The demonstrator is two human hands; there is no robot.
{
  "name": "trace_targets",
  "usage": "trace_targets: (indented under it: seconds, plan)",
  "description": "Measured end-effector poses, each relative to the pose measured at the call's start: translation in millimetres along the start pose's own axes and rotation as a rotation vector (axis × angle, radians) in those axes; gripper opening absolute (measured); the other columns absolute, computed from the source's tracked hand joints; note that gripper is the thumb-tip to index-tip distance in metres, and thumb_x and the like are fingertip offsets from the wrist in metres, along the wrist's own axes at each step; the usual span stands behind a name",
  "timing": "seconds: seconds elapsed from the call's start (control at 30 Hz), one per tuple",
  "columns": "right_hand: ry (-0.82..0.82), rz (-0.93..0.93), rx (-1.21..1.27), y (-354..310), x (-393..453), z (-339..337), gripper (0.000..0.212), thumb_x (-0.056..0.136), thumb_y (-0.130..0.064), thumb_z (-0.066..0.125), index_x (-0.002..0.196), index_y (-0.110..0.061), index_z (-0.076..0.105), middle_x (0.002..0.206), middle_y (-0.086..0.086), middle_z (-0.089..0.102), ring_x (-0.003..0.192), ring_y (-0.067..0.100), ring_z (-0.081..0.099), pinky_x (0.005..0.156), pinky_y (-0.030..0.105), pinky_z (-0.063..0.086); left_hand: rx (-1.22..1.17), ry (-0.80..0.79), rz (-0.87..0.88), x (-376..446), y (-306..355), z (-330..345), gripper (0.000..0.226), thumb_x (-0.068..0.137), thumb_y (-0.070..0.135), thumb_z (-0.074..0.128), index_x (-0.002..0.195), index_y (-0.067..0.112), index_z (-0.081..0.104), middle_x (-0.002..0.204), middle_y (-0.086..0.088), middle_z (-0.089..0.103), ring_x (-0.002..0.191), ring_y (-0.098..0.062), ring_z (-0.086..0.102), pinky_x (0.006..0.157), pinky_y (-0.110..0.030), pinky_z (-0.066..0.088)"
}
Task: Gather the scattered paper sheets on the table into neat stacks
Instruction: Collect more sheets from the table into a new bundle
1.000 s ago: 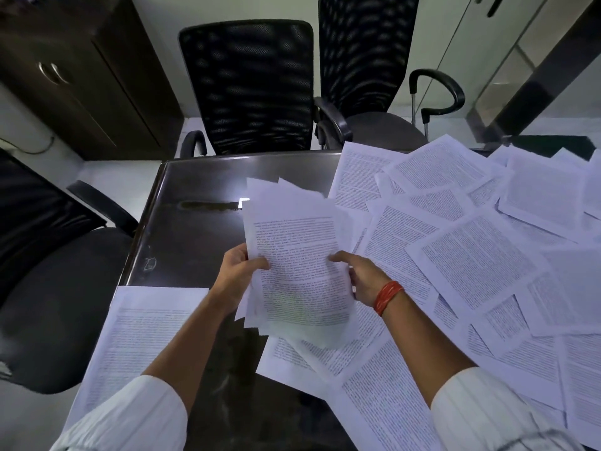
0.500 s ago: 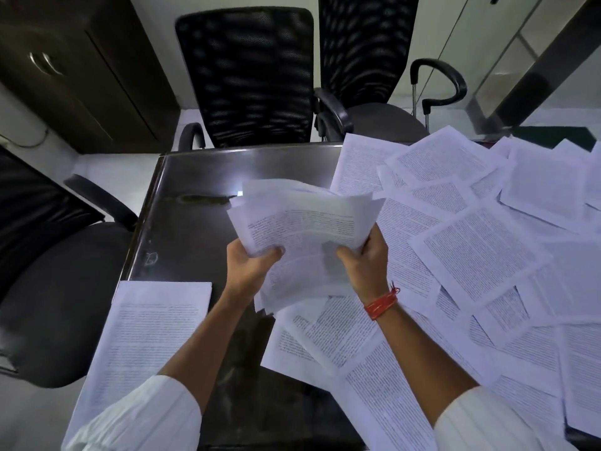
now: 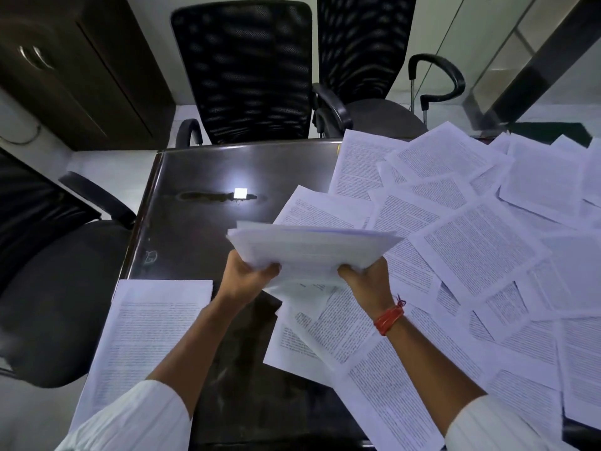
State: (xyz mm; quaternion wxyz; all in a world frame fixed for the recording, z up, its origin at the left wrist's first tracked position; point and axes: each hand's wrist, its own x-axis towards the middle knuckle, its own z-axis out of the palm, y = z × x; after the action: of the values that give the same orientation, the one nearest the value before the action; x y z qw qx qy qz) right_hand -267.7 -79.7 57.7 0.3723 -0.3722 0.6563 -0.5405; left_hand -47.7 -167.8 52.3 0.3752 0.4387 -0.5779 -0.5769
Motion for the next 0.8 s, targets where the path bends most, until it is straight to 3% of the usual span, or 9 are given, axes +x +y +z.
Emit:
trace_targets:
  seconds: [0.1,0.2,0.27,0.37,0.43,0.5,0.57,0.67,0.8]
  plan:
    - [0.012,0.066,0.048,-2.9,7.8,7.4,0.032,0.077,0.004,0.075,0.106,-0.003,0.062,0.088,-0.002,0.071,0.076,0.000,0.068,0.064,0.015,0.052,-0.057,0.058,-0.104,6.0,0.3,-15.2,0.033,0.057,0.026,0.082,0.089,0.016,0.077,0.090,-0.005,0.076,0.085,-0.028,0.071,0.080,-0.048,0.060]
    - [0.032,0.319,0.032,14.2,15.8,23.4,0.028,0.087,-0.024,0.072,0.104,-0.006,0.059,0.081,0.002,0.067,0.069,0.014,0.064,0.056,0.020,0.050,-0.051,0.056,-0.235,13.6,-9.5,-46.8,0.039,0.061,0.013,0.082,0.097,0.000,0.073,0.099,-0.014,0.076,0.091,-0.033,0.070,0.086,-0.043,0.057]
    - [0.062,0.362,-0.321,39.4,14.9,35.1,0.047,0.086,-0.042,0.071,0.115,-0.010,0.056,0.104,0.010,0.066,0.095,0.023,0.065,0.076,0.032,0.053,-0.049,0.180,-0.320,16.2,-20.5,-69.1,0.022,0.069,-0.005,0.076,0.090,0.003,0.073,0.090,-0.010,0.075,0.089,-0.032,0.067,0.085,-0.042,0.054]
    - [-0.191,0.057,-0.957,74.4,5.2,56.2,0.079,0.084,-0.052,0.066,0.144,-0.009,0.036,0.150,0.018,0.038,0.139,0.034,0.035,0.113,0.049,0.033,-0.143,0.440,-0.479,18.7,-31.2,-98.0,0.020,0.073,-0.009,0.072,0.078,0.010,0.069,0.083,-0.005,0.067,0.079,-0.026,0.060,0.071,-0.032,0.050]
    - [-0.365,0.002,-1.157,84.8,0.1,70.4,0.090,0.087,-0.063,0.055,0.153,-0.013,0.017,0.162,0.016,0.012,0.149,0.037,0.012,0.120,0.055,0.015,-0.223,0.539,-0.550,20.6,-36.0,-117.2,0.017,0.076,-0.007,0.071,0.081,0.008,0.067,0.082,-0.005,0.064,0.072,-0.022,0.058,0.063,-0.026,0.049]
    - [-0.419,0.029,-1.257,96.4,-4.7,83.4,0.089,0.090,-0.068,0.044,0.154,-0.016,0.010,0.164,0.014,0.002,0.150,0.036,0.003,0.121,0.056,0.007,-0.305,0.542,-0.587,21.6,-44.8,-138.9,0.024,0.076,-0.004,0.072,0.099,0.002,0.070,0.092,-0.009,0.067,0.076,-0.025,0.063,0.071,-0.029,0.053]
    - [-0.357,-0.006,-1.282,102.6,-8.9,89.6,0.079,0.092,-0.065,0.042,0.152,-0.017,0.020,0.163,0.015,0.012,0.149,0.039,0.011,0.120,0.057,0.013,-0.359,0.522,-0.614,20.6,-49.7,-151.8,0.042,0.073,0.000,0.074,0.115,0.000,0.069,0.102,-0.013,0.069,0.084,-0.028,0.066,0.079,-0.036,0.054]
    - [-0.305,-0.065,-1.282,101.3,-6.0,91.8,0.058,0.096,-0.050,0.051,0.141,-0.016,0.039,0.153,0.015,0.037,0.142,0.037,0.034,0.116,0.050,0.029,-0.358,0.518,-0.617,19.1,-53.8,-165.6,0.043,0.072,0.000,0.075,0.114,0.004,0.068,0.101,-0.011,0.069,0.084,-0.026,0.067,0.081,-0.038,0.053]
    - [-0.193,-0.078,-1.048,77.5,9.2,86.1,0.022,0.098,-0.026,0.055,0.112,-0.012,0.064,0.115,0.009,0.069,0.108,0.026,0.065,0.094,0.033,0.050,-0.380,0.462,-0.605,12.4,-53.0,-173.2,0.032,0.076,-0.002,0.071,0.107,0.009,0.068,0.092,-0.005,0.068,0.083,-0.024,0.065,0.076,-0.036,0.053]
